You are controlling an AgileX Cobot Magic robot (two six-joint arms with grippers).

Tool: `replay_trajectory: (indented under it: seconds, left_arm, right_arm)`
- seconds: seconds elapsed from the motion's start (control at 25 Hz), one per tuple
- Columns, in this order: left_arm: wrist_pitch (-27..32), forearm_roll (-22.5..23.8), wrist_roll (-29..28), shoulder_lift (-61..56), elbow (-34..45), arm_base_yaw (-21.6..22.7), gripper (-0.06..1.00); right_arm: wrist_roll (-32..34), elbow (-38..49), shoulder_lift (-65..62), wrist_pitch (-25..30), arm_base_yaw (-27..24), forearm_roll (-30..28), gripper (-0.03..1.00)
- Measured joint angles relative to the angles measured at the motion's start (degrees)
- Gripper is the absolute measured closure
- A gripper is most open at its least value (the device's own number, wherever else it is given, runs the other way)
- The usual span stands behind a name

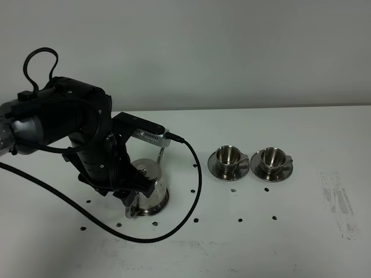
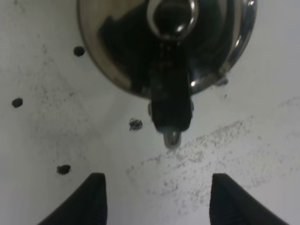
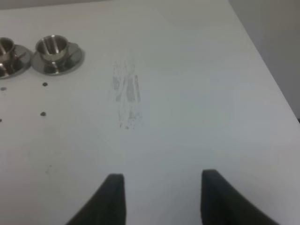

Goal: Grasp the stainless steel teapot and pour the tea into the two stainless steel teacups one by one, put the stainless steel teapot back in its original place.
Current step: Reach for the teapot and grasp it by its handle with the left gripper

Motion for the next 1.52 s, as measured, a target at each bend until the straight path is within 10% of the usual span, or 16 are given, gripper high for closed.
replay_trajectory:
  seconds: [1.52]
  left_arm:
    - [-0.1, -2.6, -1.6, 9.3, -6.9, 0.0, 0.44]
  right_arm:
    - [0.0, 0.0, 0.0, -0.1, 0.0, 0.0, 0.59]
